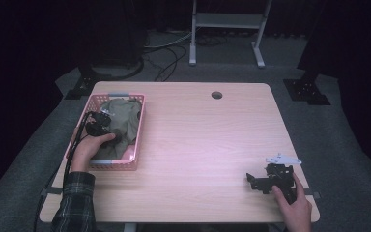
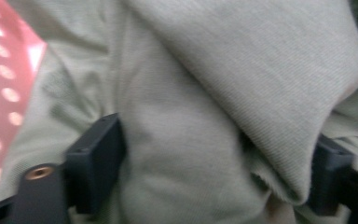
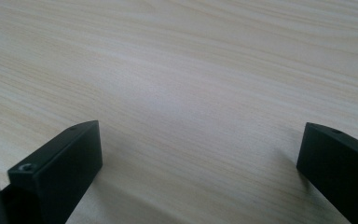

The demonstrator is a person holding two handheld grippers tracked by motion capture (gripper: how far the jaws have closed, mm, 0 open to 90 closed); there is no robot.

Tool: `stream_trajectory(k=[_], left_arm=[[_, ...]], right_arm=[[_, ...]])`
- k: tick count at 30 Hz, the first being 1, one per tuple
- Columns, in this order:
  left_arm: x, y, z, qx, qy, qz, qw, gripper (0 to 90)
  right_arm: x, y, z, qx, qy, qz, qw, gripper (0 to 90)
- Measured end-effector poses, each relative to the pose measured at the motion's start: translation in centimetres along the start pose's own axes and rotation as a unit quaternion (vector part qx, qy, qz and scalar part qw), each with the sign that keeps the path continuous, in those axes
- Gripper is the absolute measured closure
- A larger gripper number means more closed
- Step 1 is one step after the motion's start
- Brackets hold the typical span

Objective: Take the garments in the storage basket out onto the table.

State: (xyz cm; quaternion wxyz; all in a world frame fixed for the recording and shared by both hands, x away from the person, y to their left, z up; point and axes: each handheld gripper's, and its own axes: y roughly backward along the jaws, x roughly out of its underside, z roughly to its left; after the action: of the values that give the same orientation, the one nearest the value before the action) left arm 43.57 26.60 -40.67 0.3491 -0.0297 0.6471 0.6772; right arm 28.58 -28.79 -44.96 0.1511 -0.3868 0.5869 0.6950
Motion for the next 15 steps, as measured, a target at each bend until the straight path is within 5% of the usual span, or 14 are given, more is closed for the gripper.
stream_trajectory(k=[15], left_arm=[[0.00, 0.52, -0.04, -0.032, -0.025, 0.005, 0.9992, 55.7]], right_arm=[[0.00, 0.00, 0.00, 0.000, 0.000, 0.000, 1.0000, 0.0]])
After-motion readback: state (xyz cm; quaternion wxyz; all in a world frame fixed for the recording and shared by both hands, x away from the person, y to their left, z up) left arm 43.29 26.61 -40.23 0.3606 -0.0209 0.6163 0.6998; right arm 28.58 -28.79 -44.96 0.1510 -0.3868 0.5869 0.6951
